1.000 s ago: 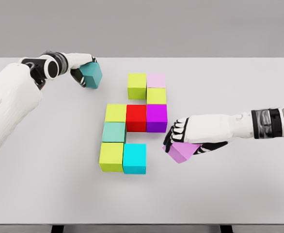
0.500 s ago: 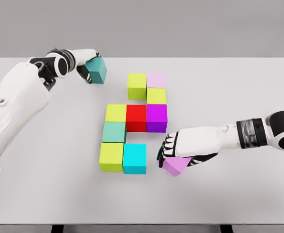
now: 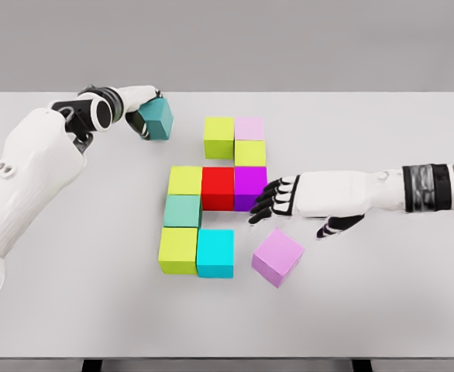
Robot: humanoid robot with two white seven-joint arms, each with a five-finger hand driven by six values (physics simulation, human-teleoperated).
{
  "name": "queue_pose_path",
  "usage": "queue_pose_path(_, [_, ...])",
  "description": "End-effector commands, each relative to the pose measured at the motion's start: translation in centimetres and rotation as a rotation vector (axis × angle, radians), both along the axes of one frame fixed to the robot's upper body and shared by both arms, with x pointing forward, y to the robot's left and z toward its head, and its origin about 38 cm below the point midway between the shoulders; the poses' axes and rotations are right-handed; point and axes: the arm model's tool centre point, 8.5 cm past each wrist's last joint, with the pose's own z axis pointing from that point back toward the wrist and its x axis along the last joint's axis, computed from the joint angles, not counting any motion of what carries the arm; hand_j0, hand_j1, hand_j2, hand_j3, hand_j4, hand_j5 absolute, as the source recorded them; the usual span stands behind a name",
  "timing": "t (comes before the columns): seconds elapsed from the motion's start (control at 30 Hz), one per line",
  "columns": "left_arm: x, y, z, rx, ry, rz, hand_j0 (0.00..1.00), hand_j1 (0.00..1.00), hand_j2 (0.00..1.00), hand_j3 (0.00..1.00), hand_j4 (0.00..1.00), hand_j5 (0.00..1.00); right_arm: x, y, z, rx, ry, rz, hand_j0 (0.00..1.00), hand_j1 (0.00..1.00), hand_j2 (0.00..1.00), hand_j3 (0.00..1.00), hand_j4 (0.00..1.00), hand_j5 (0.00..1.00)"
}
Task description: Assemble the squares on the desktop into the number 2
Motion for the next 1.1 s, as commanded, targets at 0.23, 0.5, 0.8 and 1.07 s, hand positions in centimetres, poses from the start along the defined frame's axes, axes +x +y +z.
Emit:
queue_pose_path(0.23, [-0.4, -1.7, 0.6, -0.032, 0.003, 0.065, 0.49, 0.49, 0.49, 0.49, 0.49, 0.49, -1.5, -7.6, 0.9, -0.023, 0.113, -0.163, 1.0, 1.0, 1.0, 1.0, 1.0, 1.0])
queue_pose_path(0.5, [-0.6, -1.8, 0.6, -0.037, 0.011, 0.101, 0.49, 0.49, 0.49, 0.49, 0.49, 0.49, -3.9, -10.5, -2.5, -0.164, 0.229, -0.194, 1.0, 1.0, 1.0, 1.0, 1.0, 1.0])
queue_pose_path(0.8, [-1.2, -3.2, 0.1, -0.06, 0.033, 0.08, 0.49, 0.49, 0.49, 0.49, 0.49, 0.49, -5.1, -10.3, -5.3, -0.256, 0.254, -0.158, 1.0, 1.0, 1.0, 1.0, 1.0, 1.0])
queue_pose_path(1.07, [-1.4, -3.7, -0.2, -0.066, 0.038, 0.071, 0.49, 0.49, 0.49, 0.49, 0.49, 0.49, -4.3, -7.0, -6.2, -0.22, 0.219, -0.087, 1.0, 1.0, 1.0, 1.0, 1.0, 1.0])
